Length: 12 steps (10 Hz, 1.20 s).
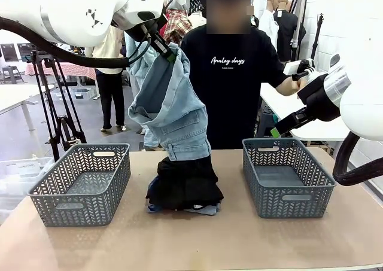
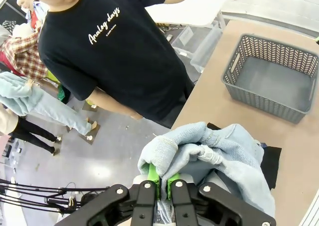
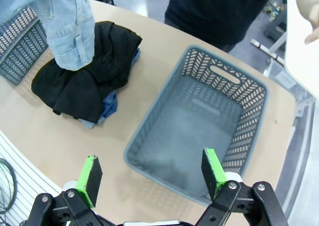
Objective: Sort the tops and bottoms.
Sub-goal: Sort the clothes according to human instructions.
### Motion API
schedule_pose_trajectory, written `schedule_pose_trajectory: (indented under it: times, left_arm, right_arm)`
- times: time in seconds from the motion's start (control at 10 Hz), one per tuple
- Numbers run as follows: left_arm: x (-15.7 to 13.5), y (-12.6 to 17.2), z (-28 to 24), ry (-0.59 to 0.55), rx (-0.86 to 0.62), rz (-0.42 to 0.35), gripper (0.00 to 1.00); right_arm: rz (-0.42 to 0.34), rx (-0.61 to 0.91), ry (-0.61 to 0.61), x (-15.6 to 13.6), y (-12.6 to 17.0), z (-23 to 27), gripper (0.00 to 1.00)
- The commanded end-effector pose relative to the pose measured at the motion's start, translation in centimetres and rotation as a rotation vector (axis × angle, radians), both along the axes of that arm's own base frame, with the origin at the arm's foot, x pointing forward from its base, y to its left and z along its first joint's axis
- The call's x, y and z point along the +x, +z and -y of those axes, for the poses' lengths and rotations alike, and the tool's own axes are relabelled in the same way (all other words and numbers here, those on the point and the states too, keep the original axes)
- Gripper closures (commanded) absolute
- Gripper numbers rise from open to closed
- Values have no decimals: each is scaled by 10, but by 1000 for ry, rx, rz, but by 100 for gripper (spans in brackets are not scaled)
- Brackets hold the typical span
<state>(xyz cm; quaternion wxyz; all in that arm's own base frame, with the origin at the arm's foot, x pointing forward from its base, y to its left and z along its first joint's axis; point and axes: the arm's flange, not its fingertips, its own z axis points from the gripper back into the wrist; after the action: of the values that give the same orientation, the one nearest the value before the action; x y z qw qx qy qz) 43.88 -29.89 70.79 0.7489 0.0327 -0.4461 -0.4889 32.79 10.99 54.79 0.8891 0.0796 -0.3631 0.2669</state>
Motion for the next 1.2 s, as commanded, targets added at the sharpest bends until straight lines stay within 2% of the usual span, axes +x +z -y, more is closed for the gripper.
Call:
schedule_pose_trajectory:
  times: [0.0,1.1]
  left_arm:
    - [-3,7,-3,2,-23,3,100]
    - [-3,7,-3,2,-23,3,100]
  right_arm:
    - [-4,18,6,1,0,-1,0]
    - [-4,18,6,1,0,-1,0]
